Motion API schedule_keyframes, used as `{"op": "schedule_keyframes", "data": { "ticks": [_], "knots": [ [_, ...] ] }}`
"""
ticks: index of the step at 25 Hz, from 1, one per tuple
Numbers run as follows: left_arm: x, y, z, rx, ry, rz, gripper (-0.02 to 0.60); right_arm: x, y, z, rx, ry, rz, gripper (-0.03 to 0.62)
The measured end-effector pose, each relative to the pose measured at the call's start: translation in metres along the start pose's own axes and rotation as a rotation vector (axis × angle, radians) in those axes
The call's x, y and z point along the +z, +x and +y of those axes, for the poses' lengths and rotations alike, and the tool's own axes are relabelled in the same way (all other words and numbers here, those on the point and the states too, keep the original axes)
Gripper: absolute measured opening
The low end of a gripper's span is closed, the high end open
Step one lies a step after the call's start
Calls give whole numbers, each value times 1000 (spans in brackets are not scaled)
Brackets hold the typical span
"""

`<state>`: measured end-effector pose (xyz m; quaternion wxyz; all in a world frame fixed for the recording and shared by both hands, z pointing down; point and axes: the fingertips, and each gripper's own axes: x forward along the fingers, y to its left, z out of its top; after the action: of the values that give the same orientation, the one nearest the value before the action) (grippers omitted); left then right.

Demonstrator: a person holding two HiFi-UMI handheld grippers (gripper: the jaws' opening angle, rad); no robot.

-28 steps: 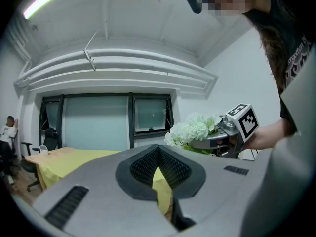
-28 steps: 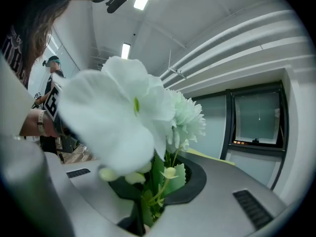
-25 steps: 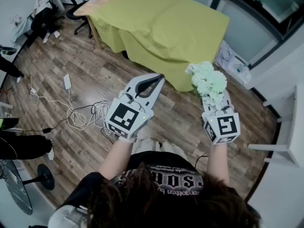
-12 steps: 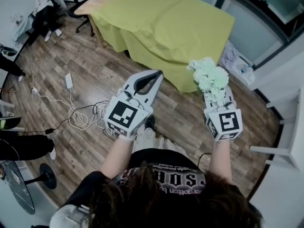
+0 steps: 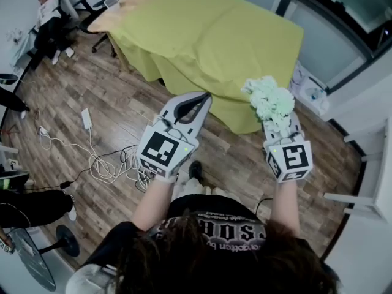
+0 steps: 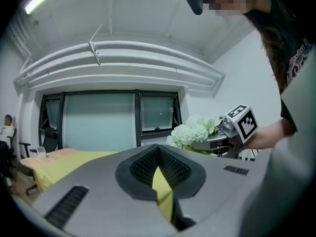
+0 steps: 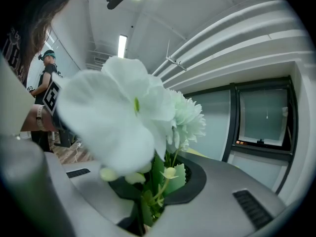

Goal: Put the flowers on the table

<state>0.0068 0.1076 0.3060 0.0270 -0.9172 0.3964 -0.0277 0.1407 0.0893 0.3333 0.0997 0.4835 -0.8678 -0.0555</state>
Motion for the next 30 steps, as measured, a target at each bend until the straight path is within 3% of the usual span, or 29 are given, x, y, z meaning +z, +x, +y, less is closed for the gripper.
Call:
{"op": "schedule_keyframes", "data": {
  "ticks": [10,16,30],
  "knots": [
    [6,44,87,-14,9,-10,-3,19,88,-22,-15,15,-4,61],
    [5,66,127,-38,32,-10,-3,14,133,-32,-46,-63,39,61],
    [-12,123,178,-33,22,14,-3,-1,202,-69,-34,-74,86,61]
  ]
}}
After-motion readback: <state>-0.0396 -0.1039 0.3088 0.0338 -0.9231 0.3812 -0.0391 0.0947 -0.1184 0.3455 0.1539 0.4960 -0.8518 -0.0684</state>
